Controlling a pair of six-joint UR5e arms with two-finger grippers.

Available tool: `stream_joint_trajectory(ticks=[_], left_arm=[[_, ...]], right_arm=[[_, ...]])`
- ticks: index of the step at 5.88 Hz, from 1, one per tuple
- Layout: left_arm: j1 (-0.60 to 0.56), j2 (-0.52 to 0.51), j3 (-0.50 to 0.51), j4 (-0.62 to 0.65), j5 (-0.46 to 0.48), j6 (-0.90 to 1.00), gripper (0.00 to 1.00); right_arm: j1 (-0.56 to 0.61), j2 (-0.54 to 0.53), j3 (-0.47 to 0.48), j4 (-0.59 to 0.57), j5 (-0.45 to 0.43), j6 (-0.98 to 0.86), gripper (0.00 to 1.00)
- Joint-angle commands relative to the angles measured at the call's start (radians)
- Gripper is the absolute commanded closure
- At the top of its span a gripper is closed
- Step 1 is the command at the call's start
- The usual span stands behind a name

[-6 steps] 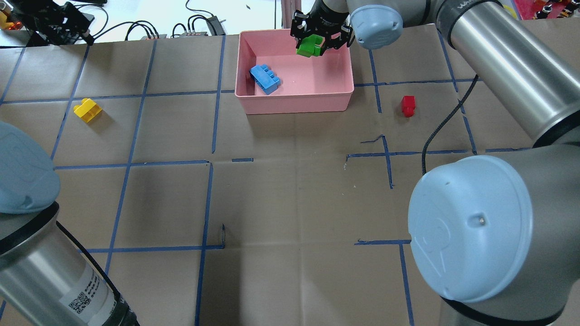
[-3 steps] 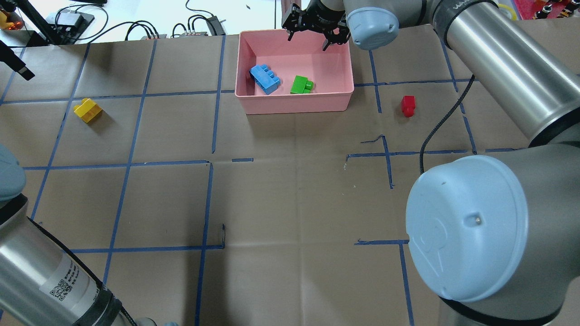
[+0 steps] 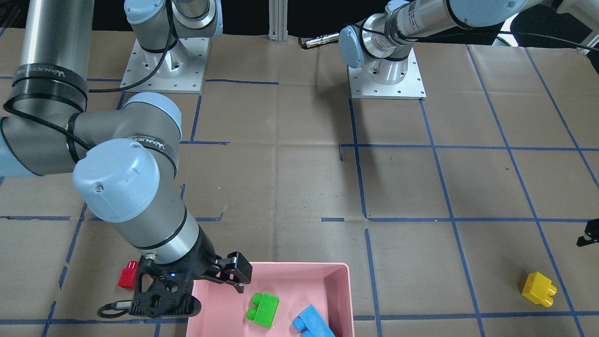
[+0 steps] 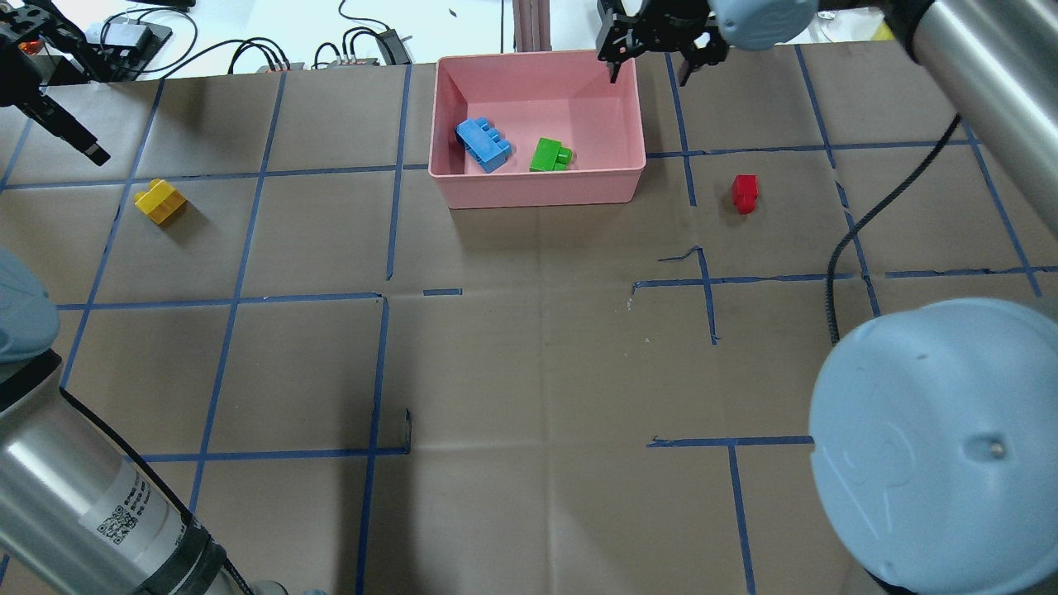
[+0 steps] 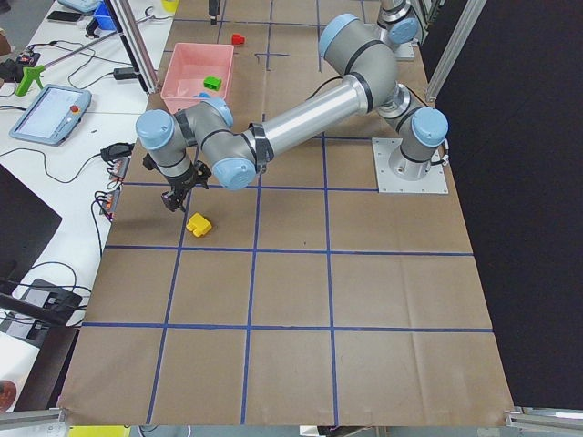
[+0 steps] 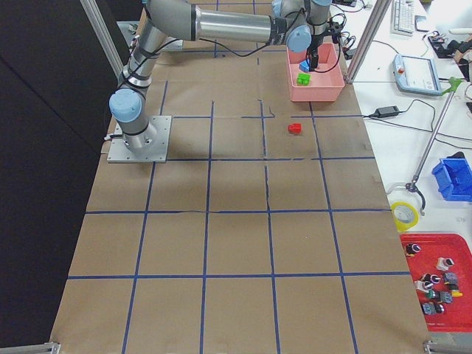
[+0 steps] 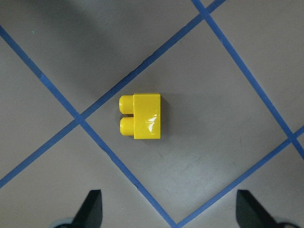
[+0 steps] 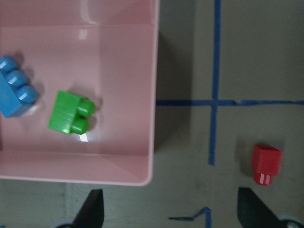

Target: Put all blocks into box

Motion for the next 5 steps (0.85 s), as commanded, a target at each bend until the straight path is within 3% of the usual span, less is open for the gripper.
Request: stream_joint_trajectory(ticks=[1,5], left_arm=[[-0.013,-0.021,-0.118,0.217,-0.003,-0.01,0.01],[-0.002,-0.12,-0.16,0.287,-0.064,-0.001,0.01]], right_arm=[[-0.102,-0.021,0.049,0.064,-0.135,-0.078,0.01],[-0.138,-0.001,0.383,-0.42,-0.104,-0.069,0.01]])
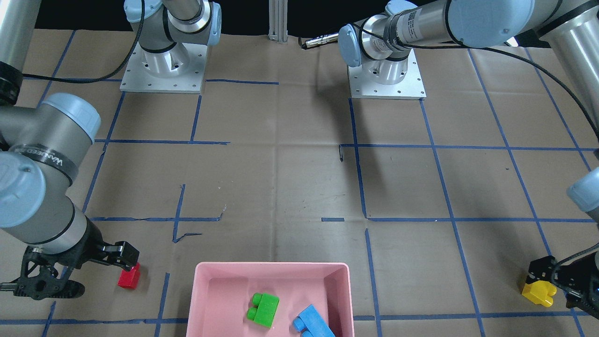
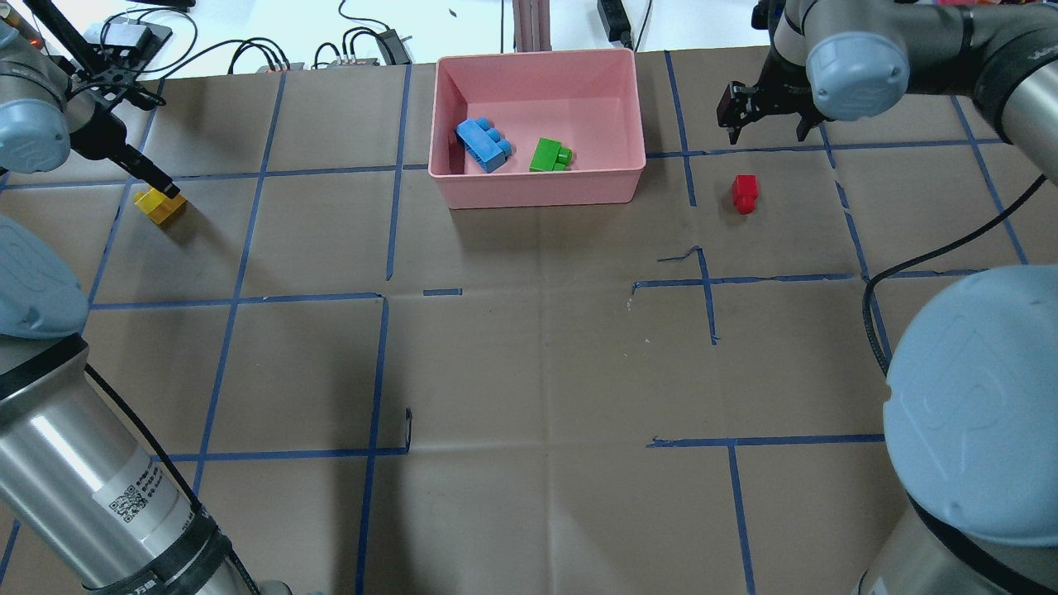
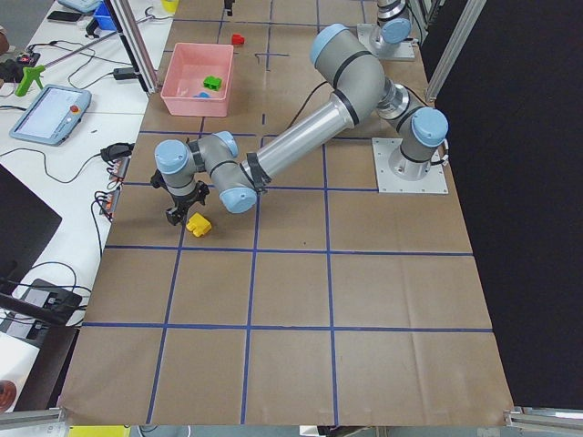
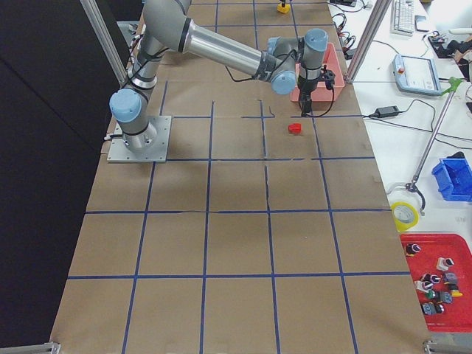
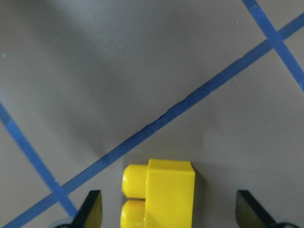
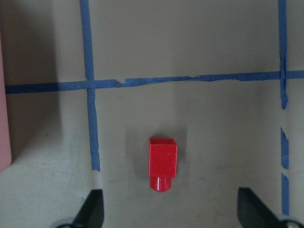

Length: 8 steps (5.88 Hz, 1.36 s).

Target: Put all blocks into box

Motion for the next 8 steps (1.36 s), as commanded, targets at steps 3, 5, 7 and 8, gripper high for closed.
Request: stream_joint_trajectory(ticks=[3,5,7,8], left_arm=[[0.027,-0.013,-0.031,0.01,0.0,0.018,0.01],[0.027,-0.013,-0.031,0.01,0.0,0.016,0.19],[0.025,-0.01,-0.016,0.01,0.006,0.008,0.54],[0.025,0.002,-0.011,0.01,0.006,0.004,0.72]], right_arm=[[-0.004,0.086,0.102,-0.176,0.05,0.013,0.01],[-0.013,0.1,0.109,-0.205,0.048,0.008,0.01],[-0.027,0.114,0.111,-0.236,0.046,0.007,0.03],[-0.027,0.116,0.111,-0.247,0.046,0.008,0.18]])
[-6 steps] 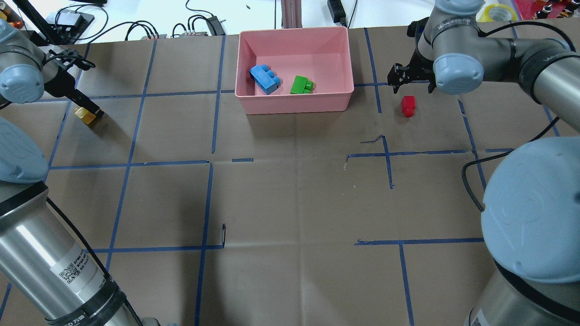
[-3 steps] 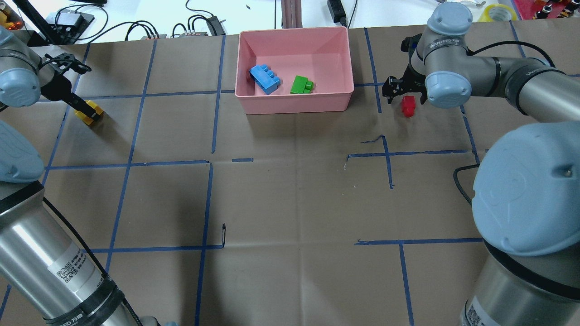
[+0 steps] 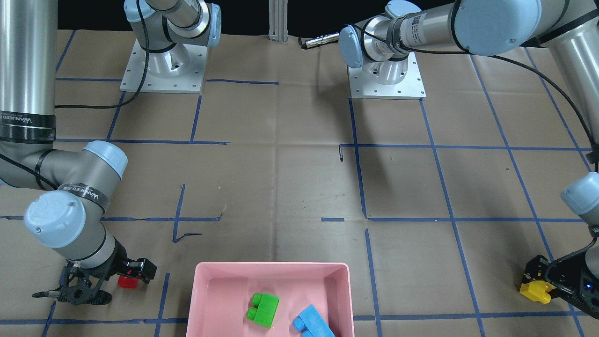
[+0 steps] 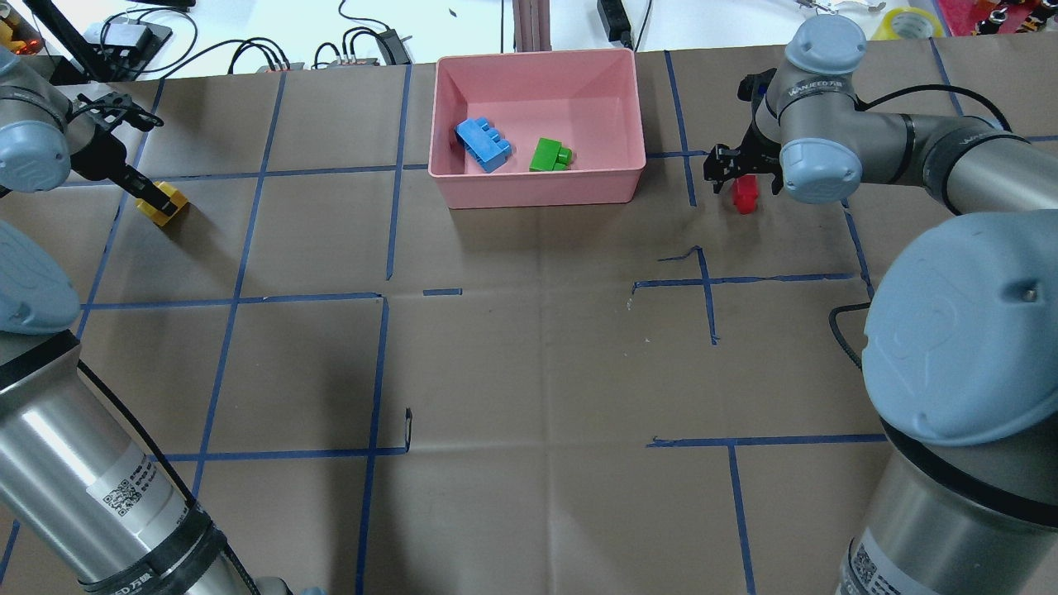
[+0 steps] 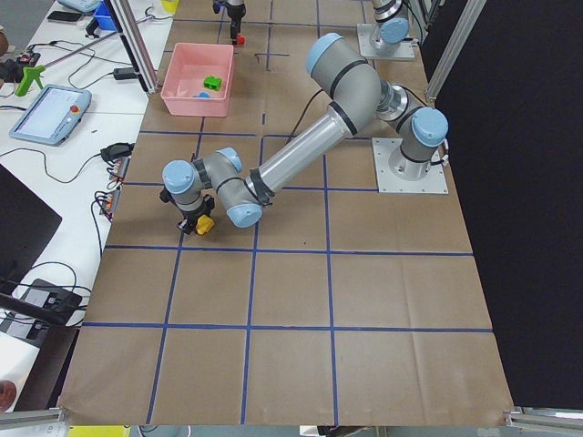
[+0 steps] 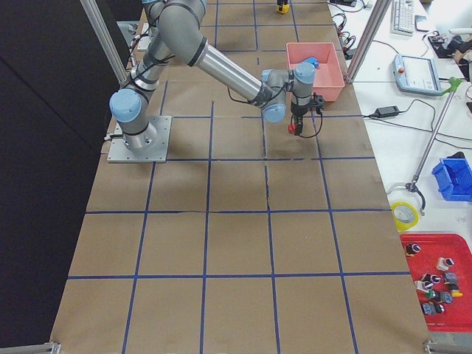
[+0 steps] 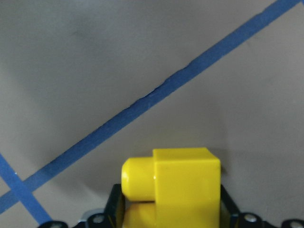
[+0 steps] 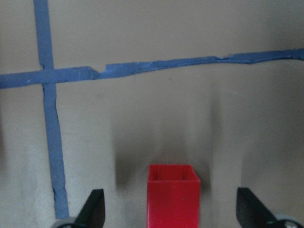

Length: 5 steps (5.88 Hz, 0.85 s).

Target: Put all blocks into box

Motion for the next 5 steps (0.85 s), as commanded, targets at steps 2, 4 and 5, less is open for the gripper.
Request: stream_joint_trajectory(ticks=[2,4,5], left_arm=[[-0.011,0.042,0.097,-0.043,0.004,-0.009,0.86],[-0.075,0.062,0.284,-0.232,0.005,-0.06,0.88],[-0.118,0.064,0.318,-0.262,0.005,-0.139,0.91]], right_arm=[[0.0,0.003,0.0,0.0,-0.003,0.004,0.61],[-0.002,-0.014,-0.007,0.032,-0.008,-0.01,0.94],[-0.002,-0.068,-0.032,0.131,-0.008,-0.011,0.94]])
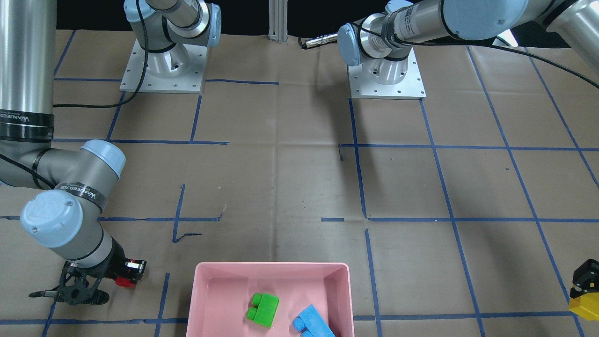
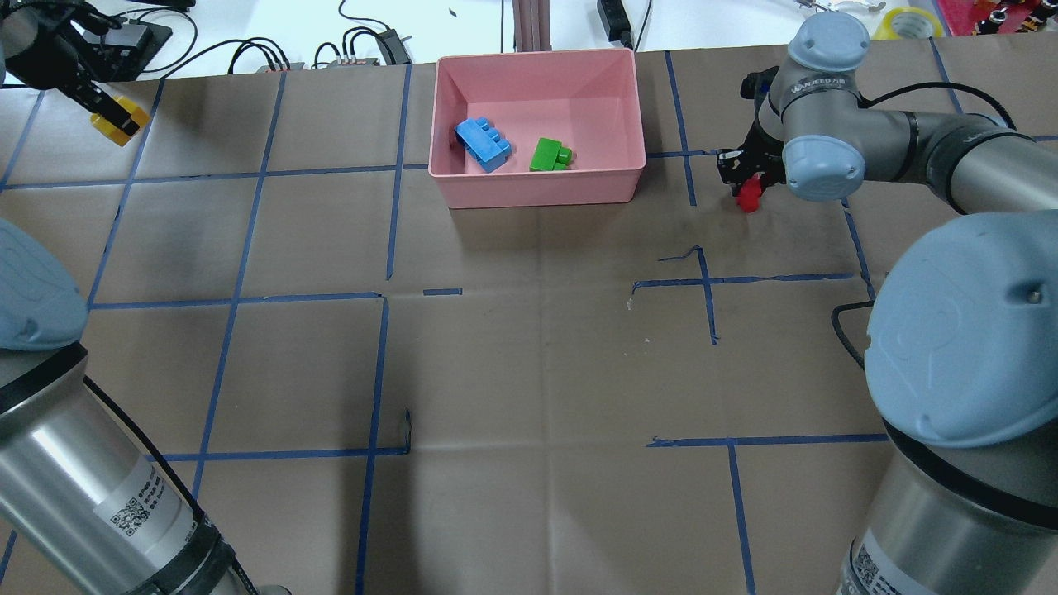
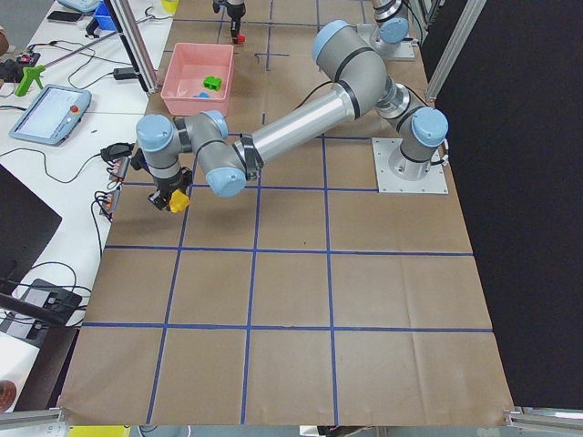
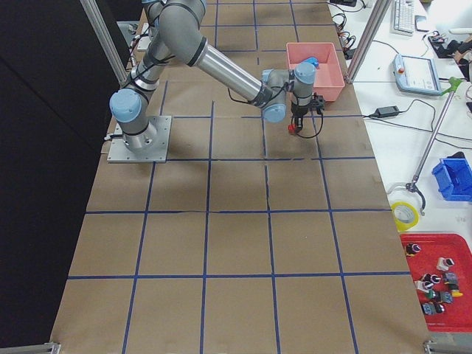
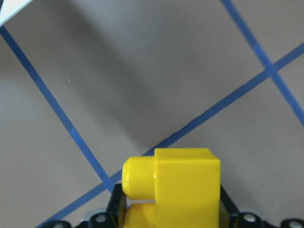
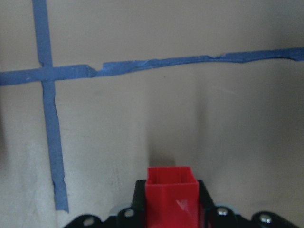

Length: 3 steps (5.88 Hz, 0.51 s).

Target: Put all blocks into box

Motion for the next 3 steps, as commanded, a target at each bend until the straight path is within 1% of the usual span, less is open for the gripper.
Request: stream_joint_trajectory(ticks=[1,2,3], left_arm=[[-0.098,0.005,0.055,-0.048,-0.009,-0.203,0.92],[-0.185,0.008,0.056,-0.05,-0.01,-0.42,0.92],[-0.288,0.014,0.058,-0.051,-0.01,-0.662,0.92]], right_arm=[[0.001,-0.088,-0.037,0.138,-0.005,-0.005,0.95],[0.001,-0.144,-0.031,0.175,-0.009,-0.006,0.95],[0.001,-0.202,-0.029,0.245,-0.051,-0.029,0.95]])
